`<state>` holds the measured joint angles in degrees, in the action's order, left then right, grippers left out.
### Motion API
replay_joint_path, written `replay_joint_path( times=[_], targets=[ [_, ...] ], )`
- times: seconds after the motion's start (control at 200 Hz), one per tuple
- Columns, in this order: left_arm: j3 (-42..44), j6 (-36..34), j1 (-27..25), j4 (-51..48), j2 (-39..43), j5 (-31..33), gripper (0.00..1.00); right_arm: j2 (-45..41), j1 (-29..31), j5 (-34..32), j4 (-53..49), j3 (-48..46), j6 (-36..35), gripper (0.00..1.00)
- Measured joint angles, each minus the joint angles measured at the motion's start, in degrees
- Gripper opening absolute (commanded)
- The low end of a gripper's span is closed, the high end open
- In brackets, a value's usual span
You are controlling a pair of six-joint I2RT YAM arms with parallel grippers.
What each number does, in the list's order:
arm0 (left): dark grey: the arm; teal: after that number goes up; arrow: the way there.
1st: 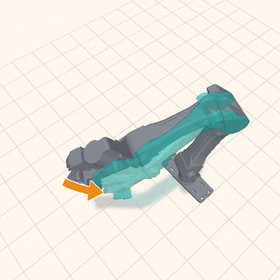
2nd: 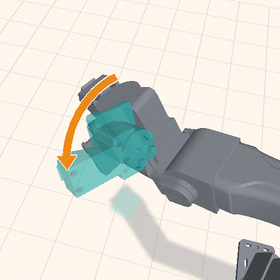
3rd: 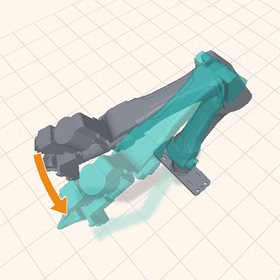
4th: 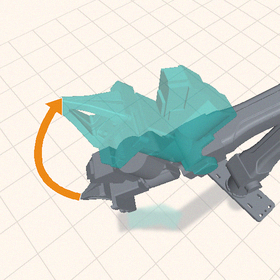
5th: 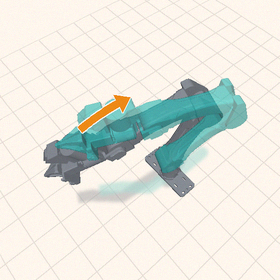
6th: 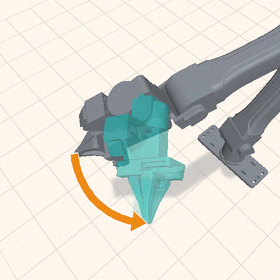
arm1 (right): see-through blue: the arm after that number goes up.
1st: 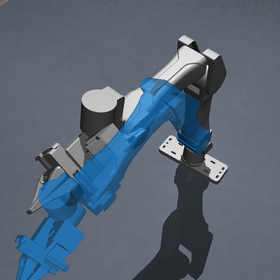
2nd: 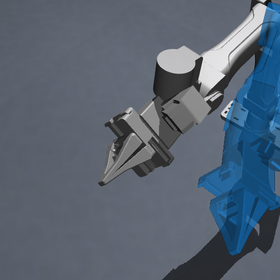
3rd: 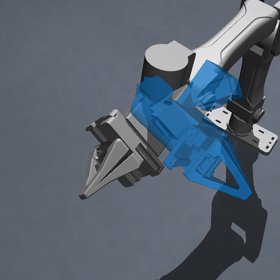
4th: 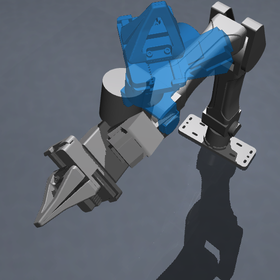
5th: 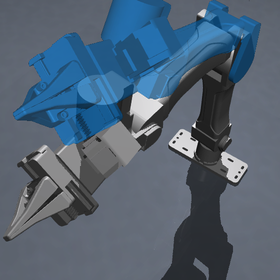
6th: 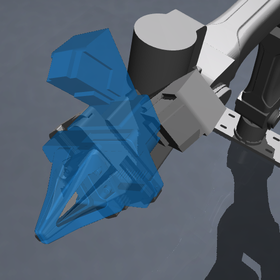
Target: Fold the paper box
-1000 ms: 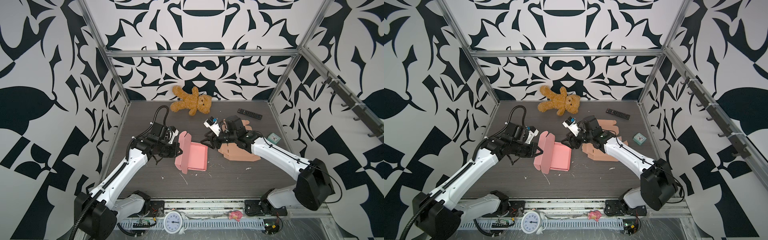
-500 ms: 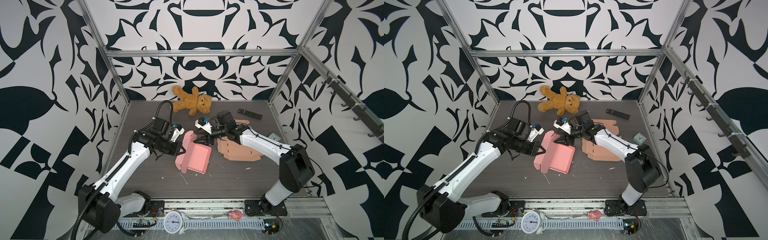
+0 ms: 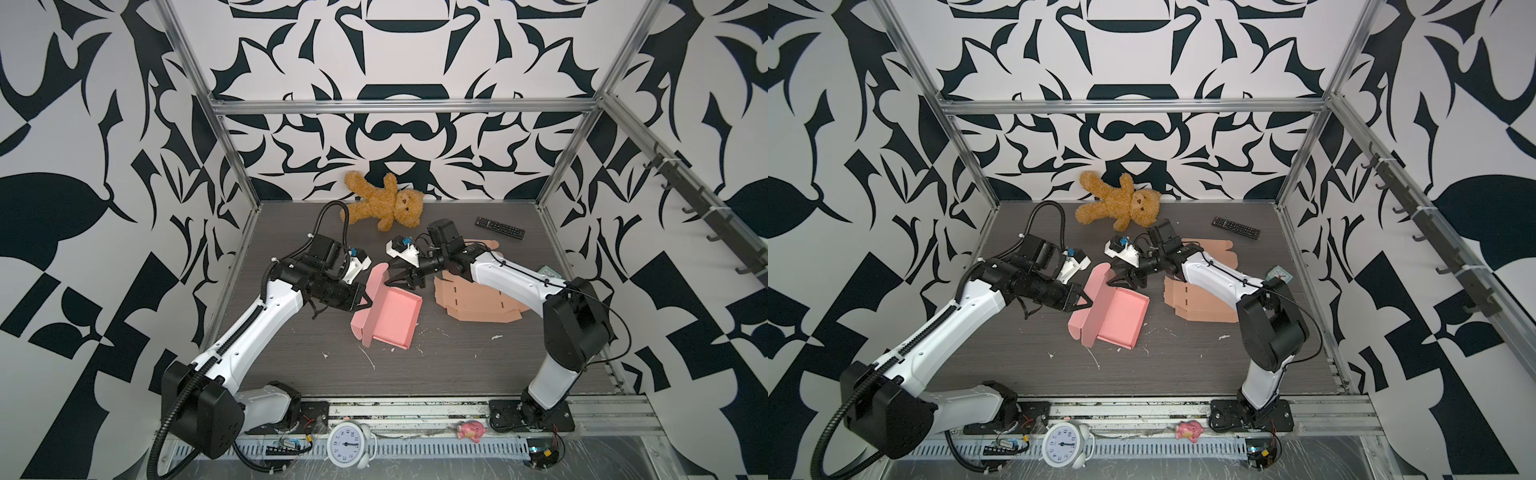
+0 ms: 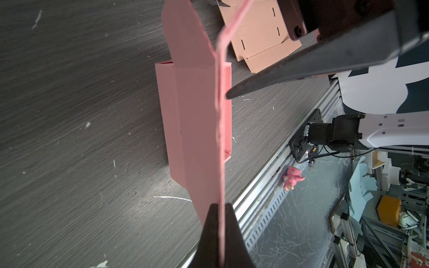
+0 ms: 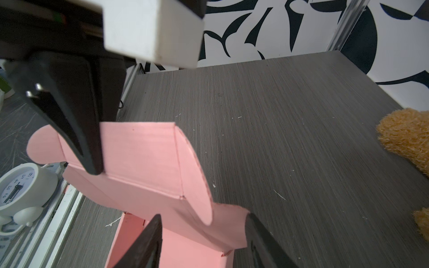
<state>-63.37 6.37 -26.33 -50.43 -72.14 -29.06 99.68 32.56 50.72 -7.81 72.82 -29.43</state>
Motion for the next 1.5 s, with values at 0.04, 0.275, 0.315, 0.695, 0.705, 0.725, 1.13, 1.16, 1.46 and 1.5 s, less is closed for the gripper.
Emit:
replay_joint_path(
  times=[0.04,0.275,0.315,0.695,0.705,0.725,1.13,1.16,1.46,1.5],
  targets=[
    [-0.11,-0.15,0.0,-0.13,-0.04,0.42,0.03,-0.11,-0.26,-0.09,0.37,-0.2,-0.17,0.6],
    [-0.48,-0.68,0.0,-0.46,-0.11,1.99,0.04,-0.37,-3.21,0.7,4.46,-1.64,1.27,0.62],
    [-0.48,-0.72,0.0,-0.48,-0.11,2.14,0.04,-0.31,-3.63,0.74,4.48,-1.62,1.27,0.62],
    [-0.48,-1.29,0.0,-1.07,-0.15,2.91,0.04,0.52,-2.4,0.98,1.88,0.09,-0.22,0.57],
    [-0.48,-1.29,0.0,-1.07,-0.15,2.91,0.04,0.59,-2.32,1.01,1.73,0.31,-0.35,0.57],
    [-0.48,-1.31,0.0,-1.07,-0.15,2.91,0.04,0.7,-2.19,1.03,1.62,0.57,-0.39,0.57],
    [-0.48,-1.33,0.0,-1.03,-0.22,3.06,0.04,3.56,-0.15,1.64,-2.4,3.65,-2.97,0.45],
    [-0.48,-1.36,0.0,-1.03,-0.22,3.1,0.04,3.58,-0.15,1.64,-2.73,3.65,-3.21,0.44],
    [-0.48,-1.57,0.0,-1.14,-0.26,4.15,0.04,3.56,-0.17,1.79,-3.15,3.65,-3.82,0.19],
    [-0.48,-1.6,0.0,-1.14,-0.26,4.37,0.04,3.56,-0.15,1.79,-3.26,3.65,-4.04,0.16]
  ],
)
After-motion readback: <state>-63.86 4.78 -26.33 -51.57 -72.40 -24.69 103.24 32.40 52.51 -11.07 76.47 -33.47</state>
